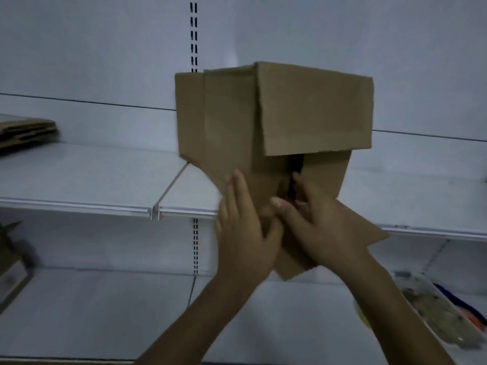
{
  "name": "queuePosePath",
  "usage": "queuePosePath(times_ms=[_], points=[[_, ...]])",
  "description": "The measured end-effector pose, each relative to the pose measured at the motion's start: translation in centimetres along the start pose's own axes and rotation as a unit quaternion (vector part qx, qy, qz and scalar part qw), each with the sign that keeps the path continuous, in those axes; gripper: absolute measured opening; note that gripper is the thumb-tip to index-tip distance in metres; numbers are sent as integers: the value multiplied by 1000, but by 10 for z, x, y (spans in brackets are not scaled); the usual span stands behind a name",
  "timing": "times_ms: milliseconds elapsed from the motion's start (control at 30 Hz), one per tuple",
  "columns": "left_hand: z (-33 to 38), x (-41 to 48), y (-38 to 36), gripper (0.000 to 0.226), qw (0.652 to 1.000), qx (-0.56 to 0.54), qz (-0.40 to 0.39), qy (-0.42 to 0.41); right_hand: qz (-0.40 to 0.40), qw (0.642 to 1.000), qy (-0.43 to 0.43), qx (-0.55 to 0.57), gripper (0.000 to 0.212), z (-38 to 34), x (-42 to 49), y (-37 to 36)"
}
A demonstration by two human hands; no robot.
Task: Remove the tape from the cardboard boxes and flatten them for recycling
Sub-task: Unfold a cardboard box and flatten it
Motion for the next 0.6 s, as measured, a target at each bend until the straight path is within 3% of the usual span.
queuePosePath(times_ms=[100, 167, 200, 333, 433, 533, 600], points=[[33, -36, -30, 69, 978, 17, -146, -147, 70, 981, -77, 161, 59, 8, 15, 13], [41, -42, -35, 53, 951, -27, -235, -197, 114, 977, -89, 156, 58, 21, 10, 30], [42, -35, -30, 47, 950, -54, -232, -203, 131, 975, -92, 151, 53, 27, 7, 39], [30, 39, 13, 45, 983, -137, -28, -116, 154, 959, -153, 181, 49, 52, -1, 55], [11, 97, 44, 70, 984, -157, 81, 0, 150, 965, -132, 168, 16, 50, 2, 51], [-12, 140, 64, 102, 985, -121, 110, 64, 163, 965, -126, 164, 12, 49, 1, 48], [-30, 156, 69, 120, 977, -169, 82, 98, 162, 955, -164, 187, 9, 55, -1, 47]])
Point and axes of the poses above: each hand's wrist, its own x-axis towards the middle knuckle, its own y-axis out of the back of the hand, z = x × y, the point moved 5 cm from there along x, towards the middle knuckle, and after that the axes turned 14 degrees about y, right-handed, at the moved point
